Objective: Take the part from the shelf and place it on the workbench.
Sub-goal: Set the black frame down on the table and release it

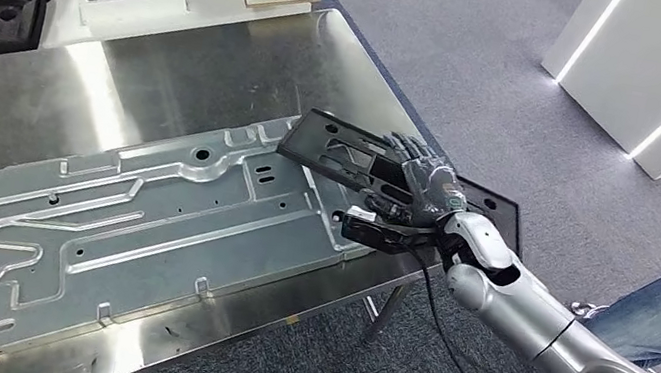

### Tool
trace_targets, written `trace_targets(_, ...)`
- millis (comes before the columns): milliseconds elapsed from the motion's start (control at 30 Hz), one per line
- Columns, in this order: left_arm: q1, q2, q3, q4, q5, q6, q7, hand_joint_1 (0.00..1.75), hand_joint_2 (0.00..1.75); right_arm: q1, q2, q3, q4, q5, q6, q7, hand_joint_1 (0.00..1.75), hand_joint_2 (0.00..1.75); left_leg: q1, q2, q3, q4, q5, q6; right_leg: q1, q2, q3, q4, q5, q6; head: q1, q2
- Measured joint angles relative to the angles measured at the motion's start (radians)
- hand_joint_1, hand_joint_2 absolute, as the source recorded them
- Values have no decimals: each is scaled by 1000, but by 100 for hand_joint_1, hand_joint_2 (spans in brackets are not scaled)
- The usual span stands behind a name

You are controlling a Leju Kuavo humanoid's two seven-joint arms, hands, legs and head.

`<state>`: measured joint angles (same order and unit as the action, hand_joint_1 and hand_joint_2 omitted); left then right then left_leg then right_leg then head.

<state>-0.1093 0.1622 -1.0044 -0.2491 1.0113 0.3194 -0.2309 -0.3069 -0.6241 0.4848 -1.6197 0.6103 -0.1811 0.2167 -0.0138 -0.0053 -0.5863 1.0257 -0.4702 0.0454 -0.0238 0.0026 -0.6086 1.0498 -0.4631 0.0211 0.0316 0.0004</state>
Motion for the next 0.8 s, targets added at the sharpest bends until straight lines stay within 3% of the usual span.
trace_targets(67,0,-2,0,0,4,23,2,0,0,-3,11,-2,-43,-91,-27,-25,0,0,6,2,11,-24,14,4,2,-1,-11,30,-27,7,1,0)
trace_targets(167,0,-7,0,0,10,57,3,0,0,-3,28,-14,-113,-227,-66,-49,0,0,8,4,12,-32,21,8,2,-1,-79,194,-116,13,1,0)
trace_targets(200,0,-9,0,0,12,63,3,0,0,-1,32,-18,-133,-253,-74,-52,0,0,8,3,11,-29,20,8,2,-1,-96,235,-128,16,1,0)
trace_targets(233,1,-10,0,0,12,68,3,0,0,1,35,-22,-150,-269,-79,-52,0,0,8,3,9,-26,19,8,1,-2,-98,245,-122,18,1,0)
trace_targets(267,2,-12,0,0,13,72,3,0,0,4,37,-27,-167,-280,-84,-52,0,0,9,2,7,-22,17,7,-1,-2,-81,215,-99,20,1,0)
trace_targets(333,3,-14,0,0,14,76,3,0,0,10,40,-42,-198,-297,-98,-53,0,0,9,-1,1,-6,10,1,-4,-3,-18,92,-44,22,1,0)
trace_targets(400,3,-15,0,0,15,78,3,0,0,18,43,-62,-226,-310,-111,-57,0,0,6,-2,-9,13,3,-8,-3,-2,19,16,-24,15,1,0)
trace_targets(533,6,-17,0,0,17,80,2,0,0,35,46,-90,-264,-324,-119,-61,0,0,5,-2,-21,24,-2,-24,-2,1,15,6,-17,-9,1,0)
trace_targets(600,5,-18,1,0,17,81,2,0,0,40,47,-103,-281,-330,-125,-66,0,0,9,-1,-44,81,-45,-36,-7,0,14,1,-10,-20,0,0)
trace_targets(700,6,-19,1,0,20,82,2,0,0,55,47,-125,-306,-339,-132,-70,0,0,15,1,-112,258,-138,-51,-7,-3,7,2,-5,-24,0,0)
trace_targets(733,7,-19,1,0,20,82,3,0,0,59,47,-130,-312,-340,-133,-70,0,0,16,1,-119,286,-144,-52,-7,-4,5,3,-4,-24,0,0)
trace_targets(767,8,-19,1,0,21,82,3,0,0,62,47,-135,-319,-340,-133,-70,0,0,16,0,-109,278,-131,-51,-6,-4,4,4,-4,-24,0,0)
trace_targets(800,8,-20,1,0,21,82,2,0,0,65,48,-140,-326,-340,-133,-70,0,0,16,0,-80,230,-103,-47,-6,-3,4,4,-3,-23,0,0)
